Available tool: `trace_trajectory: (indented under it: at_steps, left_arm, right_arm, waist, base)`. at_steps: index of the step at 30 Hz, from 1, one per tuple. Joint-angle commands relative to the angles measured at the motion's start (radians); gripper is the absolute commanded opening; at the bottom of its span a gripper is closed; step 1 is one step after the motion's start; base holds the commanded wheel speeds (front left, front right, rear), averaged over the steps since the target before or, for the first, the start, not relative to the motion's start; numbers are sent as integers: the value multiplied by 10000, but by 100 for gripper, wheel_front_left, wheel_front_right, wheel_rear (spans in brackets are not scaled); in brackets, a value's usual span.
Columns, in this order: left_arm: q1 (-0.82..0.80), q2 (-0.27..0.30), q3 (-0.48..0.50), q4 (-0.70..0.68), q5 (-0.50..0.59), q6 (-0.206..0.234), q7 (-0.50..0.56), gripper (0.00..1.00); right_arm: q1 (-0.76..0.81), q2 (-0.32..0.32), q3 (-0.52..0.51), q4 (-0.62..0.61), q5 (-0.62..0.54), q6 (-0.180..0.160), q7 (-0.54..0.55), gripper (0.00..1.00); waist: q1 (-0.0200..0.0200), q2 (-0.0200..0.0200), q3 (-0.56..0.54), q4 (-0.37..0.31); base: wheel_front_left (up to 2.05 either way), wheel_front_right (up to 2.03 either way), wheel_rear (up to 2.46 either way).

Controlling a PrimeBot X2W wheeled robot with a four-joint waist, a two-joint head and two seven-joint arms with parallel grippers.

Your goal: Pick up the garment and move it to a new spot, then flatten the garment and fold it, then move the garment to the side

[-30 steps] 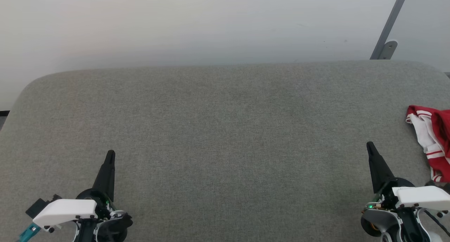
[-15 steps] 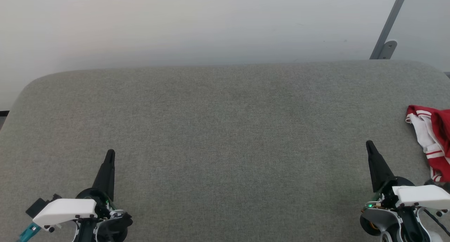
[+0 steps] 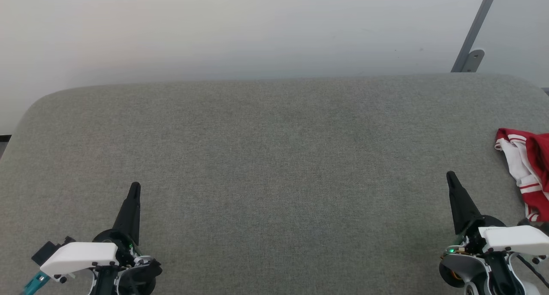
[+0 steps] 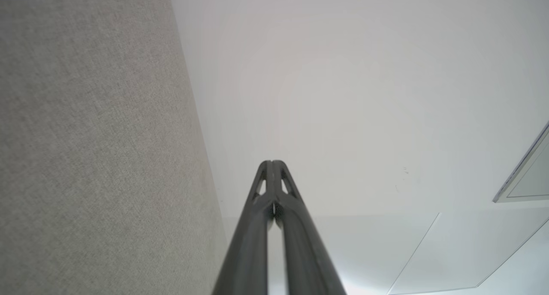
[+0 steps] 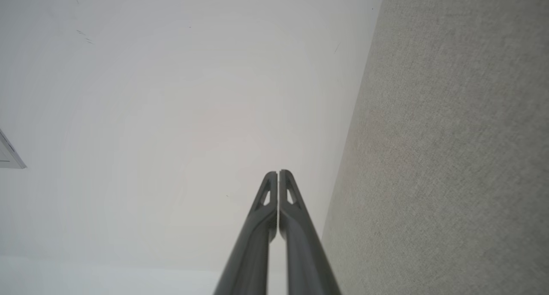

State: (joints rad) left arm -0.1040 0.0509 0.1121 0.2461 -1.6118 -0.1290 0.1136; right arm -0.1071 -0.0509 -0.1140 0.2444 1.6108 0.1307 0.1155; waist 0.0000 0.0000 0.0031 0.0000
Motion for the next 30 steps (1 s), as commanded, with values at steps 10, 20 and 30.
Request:
trace_trajectory:
  at_steps: [10,20,30]
  left_arm:
    - [-114,-9,34,-3,-29,-32,32,0]
    - [-114,-11,36,-4,-25,-32,34,0]
    - [-115,-12,38,-4,-22,-32,37,0]
  right_arm:
    - [-46,18,4,20,39,0,11,0]
    - [-46,18,5,20,39,0,11,0]
    - [-46,18,5,20,40,0,10,0]
  waist:
    - [0,0,0,0]
    - [0,0,0,0]
    - [0,0,0,0]
  base:
    - [0,0,0]
    - [0,0,0]
    - [0,0,0]
